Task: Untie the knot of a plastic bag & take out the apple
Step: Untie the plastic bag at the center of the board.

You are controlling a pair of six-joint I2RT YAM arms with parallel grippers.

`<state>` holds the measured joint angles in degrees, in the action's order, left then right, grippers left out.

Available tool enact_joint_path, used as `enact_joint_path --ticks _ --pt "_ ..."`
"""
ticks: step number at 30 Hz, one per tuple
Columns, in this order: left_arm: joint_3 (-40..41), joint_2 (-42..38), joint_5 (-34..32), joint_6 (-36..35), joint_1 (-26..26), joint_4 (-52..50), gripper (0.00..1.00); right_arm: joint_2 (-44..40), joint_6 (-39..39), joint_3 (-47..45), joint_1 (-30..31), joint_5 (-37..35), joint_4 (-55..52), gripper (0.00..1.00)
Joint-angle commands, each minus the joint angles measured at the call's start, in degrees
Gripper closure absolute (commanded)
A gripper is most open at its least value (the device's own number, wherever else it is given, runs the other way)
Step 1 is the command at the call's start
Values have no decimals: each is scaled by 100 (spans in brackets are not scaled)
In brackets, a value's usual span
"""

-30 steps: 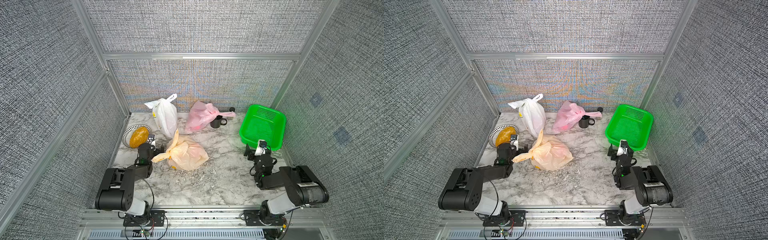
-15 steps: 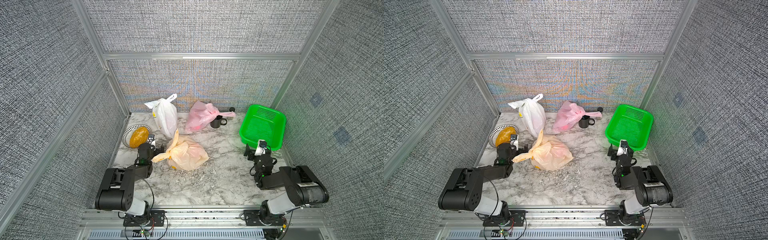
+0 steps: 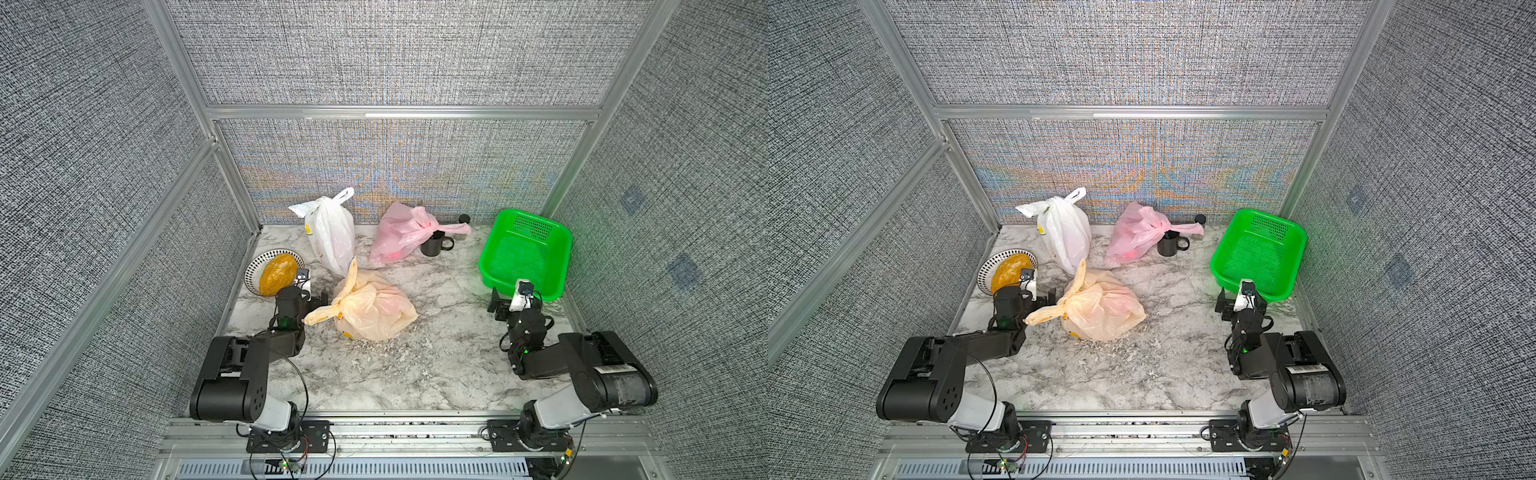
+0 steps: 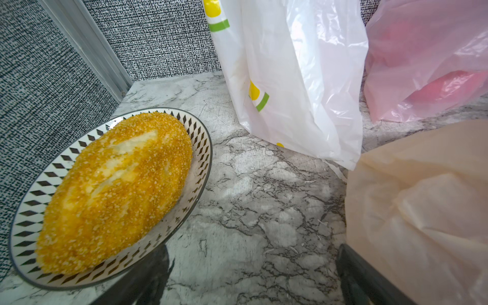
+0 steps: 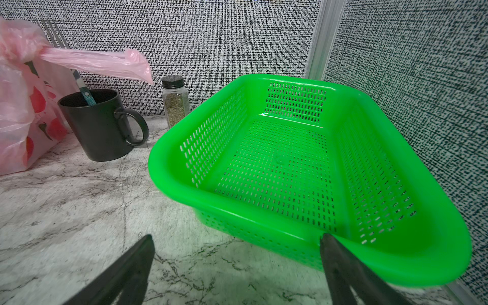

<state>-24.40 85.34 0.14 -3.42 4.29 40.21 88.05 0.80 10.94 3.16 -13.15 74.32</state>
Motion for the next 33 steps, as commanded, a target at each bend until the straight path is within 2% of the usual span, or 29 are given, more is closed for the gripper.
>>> enact_joint_path --ticks 1,6,14,16,18,21,24,27,28,29,31,32,33 --pt "14 -18 32 -10 1 163 0 -16 2 10 3 -39 196 2" --pt "-105 11 -252 124 -1 -5 0 -14 7 9 1 -38 196 2" --pt "-98 -6 -346 149 -8 6 0 -89 19 52 4 -105 112 2" --pt "-196 -91 -454 193 -2 -228 0 -320 96 371 1 -258 -652 2" --pt "-502 -243 -316 121 -5 -864 0 -521 80 983 1 -217 -1974 2" --pt "-880 -489 -464 171 -2 -1616 0 -561 427 1851 5 -318 -3598 2" --pt "-943 -841 -673 276 -3 -1865 0 -674 745 2299 14 -165 -4404 2" --pt "-904 -1292 -717 387 -5 -1866 0 -960 1792 2497 -25 -251 -4953 2" --pt "-915 -1415 -727 435 1 -1888 0 -990 2013 2688 -73 -21 -5381 2" --pt "-947 -1554 -791 566 1 -1915 0 -955 2054 2866 -163 521 -5648 2" --pt "-1132 -1761 -1421 1274 -3 -2247 0 -816 1846 3226 -212 1581 -6024 2" --pt "-1272 -1812 -1916 1950 1 -2542 0 -750 1787 3413 -150 1877 -6227 3" --pt "-1437 -1814 -1902 2120 -12 -2783 0 -743 1724 3451 -35 2008 -6329 3"
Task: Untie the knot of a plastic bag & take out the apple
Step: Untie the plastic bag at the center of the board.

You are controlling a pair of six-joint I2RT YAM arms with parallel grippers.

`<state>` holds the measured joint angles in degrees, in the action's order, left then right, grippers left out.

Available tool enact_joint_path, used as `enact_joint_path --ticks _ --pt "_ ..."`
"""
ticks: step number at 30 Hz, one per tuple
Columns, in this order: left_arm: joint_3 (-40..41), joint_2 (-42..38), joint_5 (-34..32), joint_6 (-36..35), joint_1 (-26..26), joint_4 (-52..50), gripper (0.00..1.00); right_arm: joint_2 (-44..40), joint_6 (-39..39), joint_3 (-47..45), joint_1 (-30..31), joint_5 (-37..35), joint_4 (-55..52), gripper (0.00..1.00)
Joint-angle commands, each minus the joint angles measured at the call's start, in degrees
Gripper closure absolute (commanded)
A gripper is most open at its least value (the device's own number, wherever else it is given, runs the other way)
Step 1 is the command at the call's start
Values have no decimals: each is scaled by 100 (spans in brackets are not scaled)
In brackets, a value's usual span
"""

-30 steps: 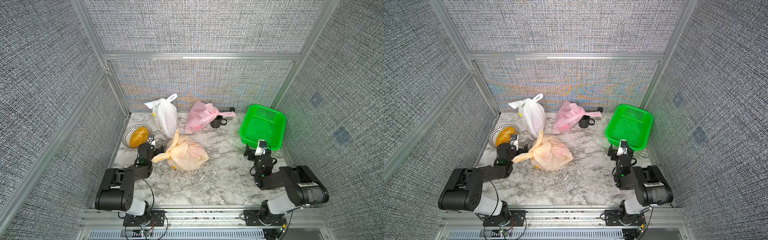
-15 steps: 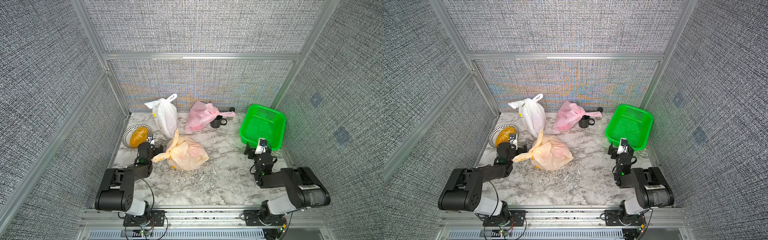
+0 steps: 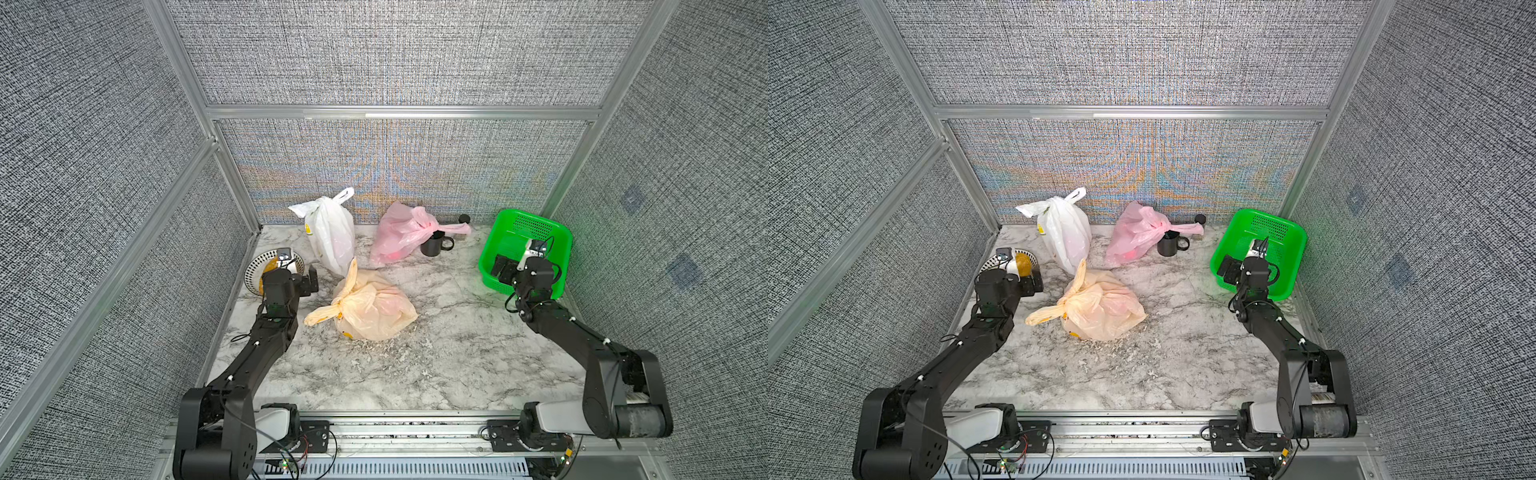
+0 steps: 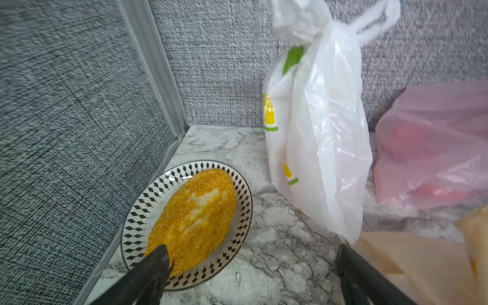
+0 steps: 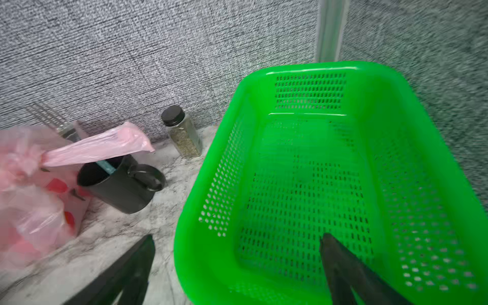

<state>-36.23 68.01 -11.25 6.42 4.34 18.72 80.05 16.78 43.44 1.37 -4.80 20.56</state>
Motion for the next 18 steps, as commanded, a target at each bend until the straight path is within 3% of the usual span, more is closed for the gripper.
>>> enact_joint_path --ticks 1,3,6,10,18 --pt "-386 -73 -439 946 -15 -814 0 26 67 200 267 1196 -993 3" --pt "-698 -23 118 764 -3 -1179 0 -7 -102 533 619 1259 -1143 3" --pt "-837 -120 302 941 52 -1399 0 66 -363 936 1262 1219 -1520 3" --pt "-995 -378 408 1175 171 -1905 2 320 -534 1469 2089 1354 -1804 6" --pt "-1467 -745 465 1550 451 -3392 9 1615 -1261 3070 3884 1385 -2403 11"
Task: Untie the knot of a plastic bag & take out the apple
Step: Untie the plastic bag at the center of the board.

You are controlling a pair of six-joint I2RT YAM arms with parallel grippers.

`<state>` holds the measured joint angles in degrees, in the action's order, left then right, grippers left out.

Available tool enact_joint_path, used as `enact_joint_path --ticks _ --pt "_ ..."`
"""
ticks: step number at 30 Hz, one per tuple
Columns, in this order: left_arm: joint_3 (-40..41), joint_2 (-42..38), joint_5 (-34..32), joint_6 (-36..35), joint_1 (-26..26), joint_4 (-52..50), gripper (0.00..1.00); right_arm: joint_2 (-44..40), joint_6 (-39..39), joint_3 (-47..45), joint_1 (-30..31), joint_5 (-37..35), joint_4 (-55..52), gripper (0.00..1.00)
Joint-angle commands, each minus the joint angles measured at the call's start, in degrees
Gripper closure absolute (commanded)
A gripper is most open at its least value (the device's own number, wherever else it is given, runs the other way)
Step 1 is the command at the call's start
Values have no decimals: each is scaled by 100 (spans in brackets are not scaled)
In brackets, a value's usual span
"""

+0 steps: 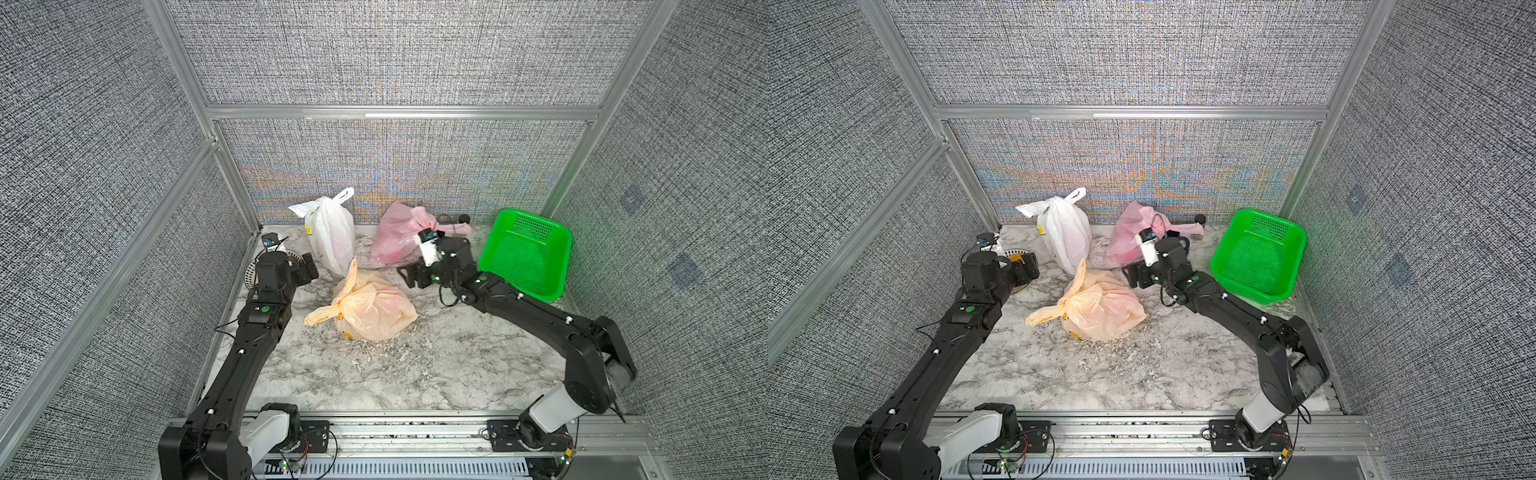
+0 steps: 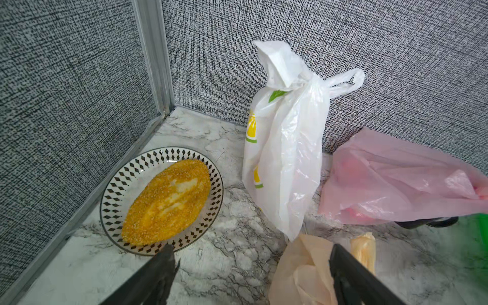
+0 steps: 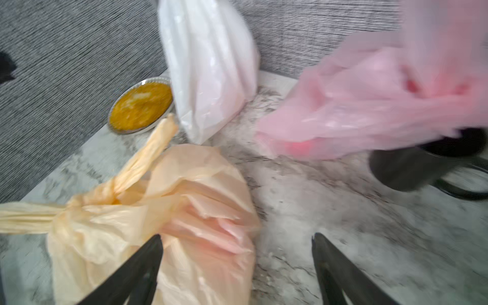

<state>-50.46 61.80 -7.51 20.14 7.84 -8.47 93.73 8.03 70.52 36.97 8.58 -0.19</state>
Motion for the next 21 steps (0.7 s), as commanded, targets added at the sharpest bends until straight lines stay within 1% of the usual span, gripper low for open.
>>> enact_joint_path --ticks 1,4,9,13,17,19,20,21 --pt "-22 -176 131 223 122 -720 10 367 -443 517 459 61 -356 11" --pt "42 -314 228 338 184 -886 13 717 -579 959 819 189 -415 11" --pt "158 -424 329 438 379 -986 14 1248 -988 1460 1313 -137 -553 10" --pt "201 -381 418 456 522 -938 14 1509 -1145 1679 1476 -206 -811 10" --pt "185 -241 436 412 710 -898 13 1655 -1195 1686 1504 -627 -1204 11" --pt "163 -133 492 365 797 -851 13 1624 -1253 1556 1504 -740 -1224 21" --pt "151 -72 509 336 868 -819 14 1601 -1275 1501 1491 -744 -1260 30" --pt "121 -2 517 299 962 -785 14 1580 -1279 1456 1468 -697 -1271 44"
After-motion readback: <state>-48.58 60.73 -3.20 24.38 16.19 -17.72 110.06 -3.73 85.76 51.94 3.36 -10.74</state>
